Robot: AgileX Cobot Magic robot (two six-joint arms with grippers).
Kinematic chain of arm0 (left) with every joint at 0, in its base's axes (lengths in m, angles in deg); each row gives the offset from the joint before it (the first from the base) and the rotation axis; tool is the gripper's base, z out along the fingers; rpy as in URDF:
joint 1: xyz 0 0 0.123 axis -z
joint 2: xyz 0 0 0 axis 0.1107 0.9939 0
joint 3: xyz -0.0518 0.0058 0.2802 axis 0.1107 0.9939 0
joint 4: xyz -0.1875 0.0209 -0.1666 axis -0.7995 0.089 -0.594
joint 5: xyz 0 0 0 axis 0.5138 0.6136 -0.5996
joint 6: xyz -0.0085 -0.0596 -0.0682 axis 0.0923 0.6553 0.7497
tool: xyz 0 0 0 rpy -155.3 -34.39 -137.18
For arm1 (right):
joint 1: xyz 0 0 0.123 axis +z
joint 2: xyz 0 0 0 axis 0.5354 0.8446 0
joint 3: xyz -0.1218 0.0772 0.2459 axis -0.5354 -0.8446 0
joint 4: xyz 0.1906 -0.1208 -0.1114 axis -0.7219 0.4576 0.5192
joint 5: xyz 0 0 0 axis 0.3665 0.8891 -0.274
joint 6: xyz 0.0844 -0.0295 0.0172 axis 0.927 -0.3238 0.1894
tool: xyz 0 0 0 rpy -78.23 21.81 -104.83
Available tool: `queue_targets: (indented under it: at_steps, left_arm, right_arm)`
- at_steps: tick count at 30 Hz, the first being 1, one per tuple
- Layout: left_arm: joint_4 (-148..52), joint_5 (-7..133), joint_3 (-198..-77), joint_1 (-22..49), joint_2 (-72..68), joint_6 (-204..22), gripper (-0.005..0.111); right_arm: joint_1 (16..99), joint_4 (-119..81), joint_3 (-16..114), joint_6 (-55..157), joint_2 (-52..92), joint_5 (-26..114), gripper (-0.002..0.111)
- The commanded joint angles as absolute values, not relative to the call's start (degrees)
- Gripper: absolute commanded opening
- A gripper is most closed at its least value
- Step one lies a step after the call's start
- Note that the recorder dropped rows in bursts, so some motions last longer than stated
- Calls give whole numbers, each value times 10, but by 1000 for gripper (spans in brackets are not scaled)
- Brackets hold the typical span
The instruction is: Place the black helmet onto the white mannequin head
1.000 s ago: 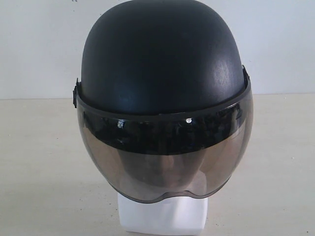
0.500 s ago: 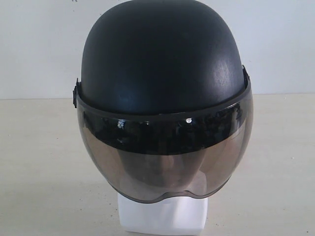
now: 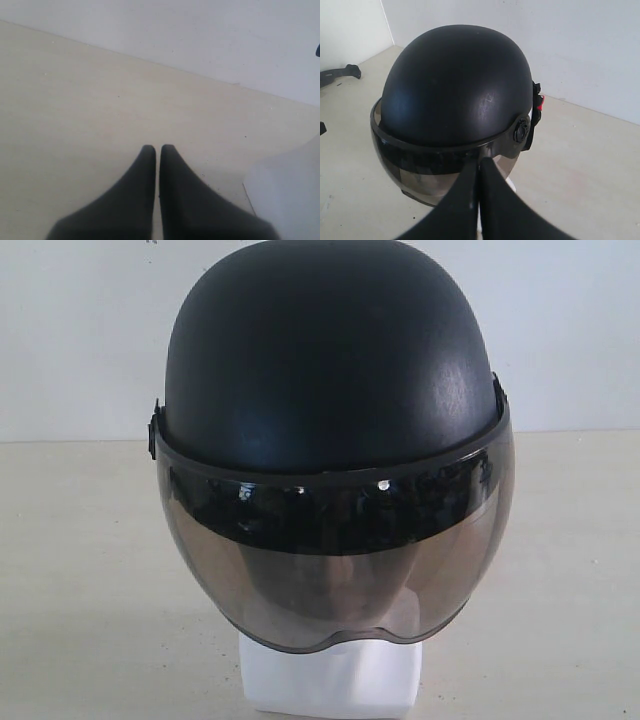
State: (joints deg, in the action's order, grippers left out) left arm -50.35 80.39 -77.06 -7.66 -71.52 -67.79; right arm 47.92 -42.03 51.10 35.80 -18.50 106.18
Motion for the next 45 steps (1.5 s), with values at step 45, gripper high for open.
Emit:
queue_targets:
  at_steps: [45]
  left_arm:
    - [-501, 804, -769, -79, -717, -673, 4]
  right_arm:
    - [315, -200, -155, 506, -518, 620, 0]
